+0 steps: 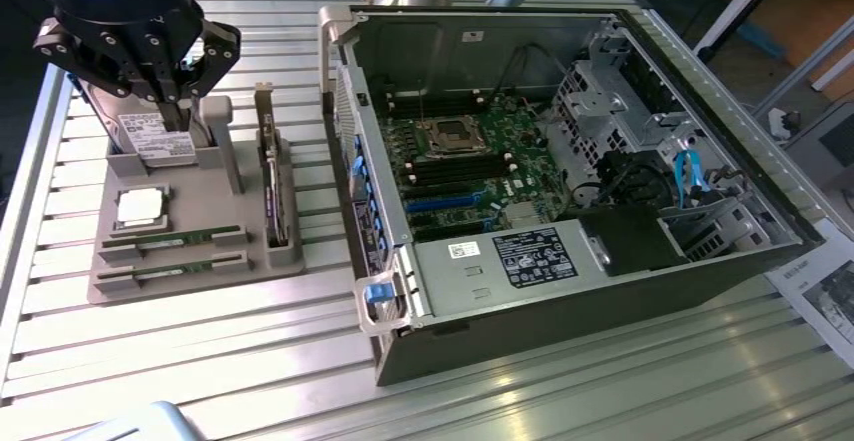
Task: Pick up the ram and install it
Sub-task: 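Pick up the ram and move it above insertion slot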
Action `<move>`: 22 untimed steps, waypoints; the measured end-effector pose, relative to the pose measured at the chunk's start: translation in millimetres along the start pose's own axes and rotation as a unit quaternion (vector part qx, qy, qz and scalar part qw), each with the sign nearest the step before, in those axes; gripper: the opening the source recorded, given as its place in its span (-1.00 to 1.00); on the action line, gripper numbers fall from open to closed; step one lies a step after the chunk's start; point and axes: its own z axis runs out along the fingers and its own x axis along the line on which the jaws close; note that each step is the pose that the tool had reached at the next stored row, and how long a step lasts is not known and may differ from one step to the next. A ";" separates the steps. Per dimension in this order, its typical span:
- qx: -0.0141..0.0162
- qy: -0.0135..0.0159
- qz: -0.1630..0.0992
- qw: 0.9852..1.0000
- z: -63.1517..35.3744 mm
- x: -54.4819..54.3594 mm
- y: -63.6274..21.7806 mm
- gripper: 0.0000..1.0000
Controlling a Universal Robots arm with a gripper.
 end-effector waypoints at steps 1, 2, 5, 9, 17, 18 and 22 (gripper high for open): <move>0.000 0.000 -0.002 1.000 0.0 0.0 0.0 -0.80; 0.000 0.000 -0.005 1.000 0.0 0.0 0.0 -0.80; 0.000 0.001 -0.017 1.000 0.2 0.0 -0.2 -0.80; 0.000 0.002 -0.037 0.999 0.6 0.0 -0.4 -0.80; -0.001 0.003 -0.073 0.997 1.5 -0.1 -1.0 -0.80; -0.001 0.003 -0.078 0.997 1.6 -0.1 -1.0 -0.80; -0.001 0.004 -0.100 0.995 2.2 -0.1 -1.4 -0.80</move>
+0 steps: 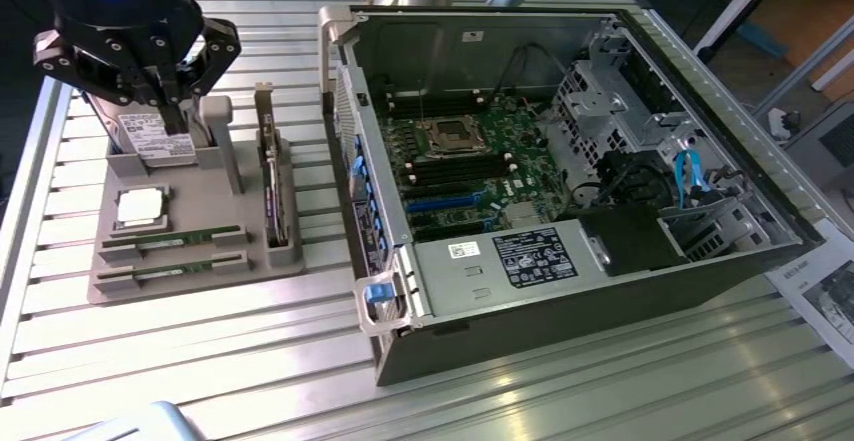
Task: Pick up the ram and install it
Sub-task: 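Pick up the ram and move it above insertion slot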
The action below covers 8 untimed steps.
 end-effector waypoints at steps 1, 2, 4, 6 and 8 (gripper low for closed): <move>0.000 0.000 -0.005 1.000 0.3 0.0 -0.3 -0.80; 0.000 0.001 -0.009 1.000 0.4 0.1 -0.5 -0.80; 0.000 0.002 -0.027 1.000 1.4 0.2 -1.1 -0.80; 0.000 0.003 -0.040 0.999 1.9 0.2 -1.4 -0.80; 0.000 0.003 -0.055 0.999 2.2 0.3 -1.8 -0.80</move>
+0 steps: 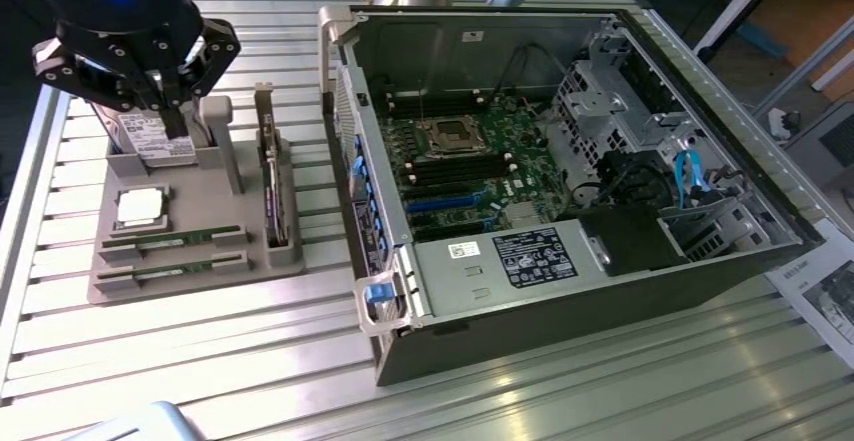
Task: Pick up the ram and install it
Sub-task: 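Pick up the ram and move it above insertion slot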
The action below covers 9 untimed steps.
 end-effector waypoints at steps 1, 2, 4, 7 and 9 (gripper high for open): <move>0.000 0.000 -0.007 1.000 0.2 0.0 -0.1 -0.80; 0.000 0.000 -0.013 1.000 0.3 0.0 -0.2 -0.80; 0.000 0.001 -0.024 1.000 0.5 0.1 -0.4 -0.80; 0.000 0.002 -0.038 0.999 0.8 0.1 -0.6 -0.80; 0.000 0.002 -0.047 0.999 0.9 0.2 -0.7 -0.80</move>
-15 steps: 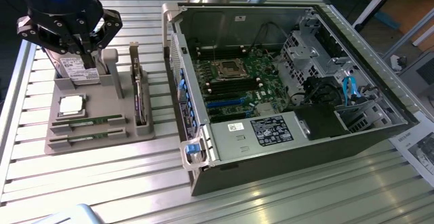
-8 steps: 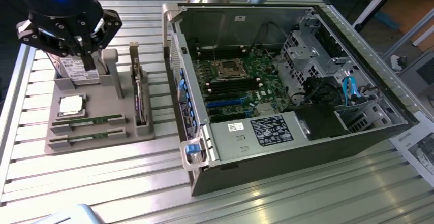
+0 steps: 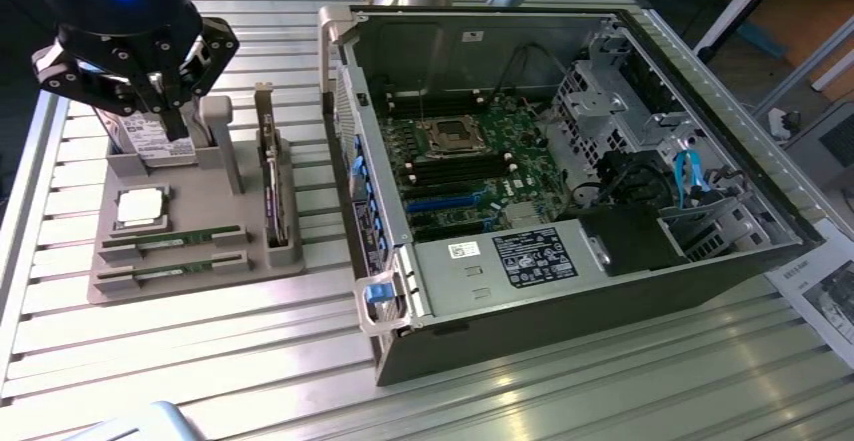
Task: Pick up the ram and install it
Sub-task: 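Pick up the ram and move it above insertion slot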
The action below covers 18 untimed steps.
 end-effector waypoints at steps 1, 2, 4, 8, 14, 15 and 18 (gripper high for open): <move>0.000 0.000 -0.006 1.000 0.2 0.0 -0.1 -0.80; 0.000 0.001 -0.013 1.000 0.3 0.1 -0.2 -0.80; 0.000 0.001 -0.025 1.000 0.6 0.1 -0.3 -0.80; 0.000 0.002 -0.044 0.999 1.1 0.2 -0.5 -0.80; 0.000 0.004 -0.087 0.996 2.0 0.2 -0.8 -0.80; 0.000 0.004 -0.092 0.996 2.1 0.2 -0.8 -0.80; -0.001 0.005 -0.115 0.993 2.6 0.3 -0.8 -0.80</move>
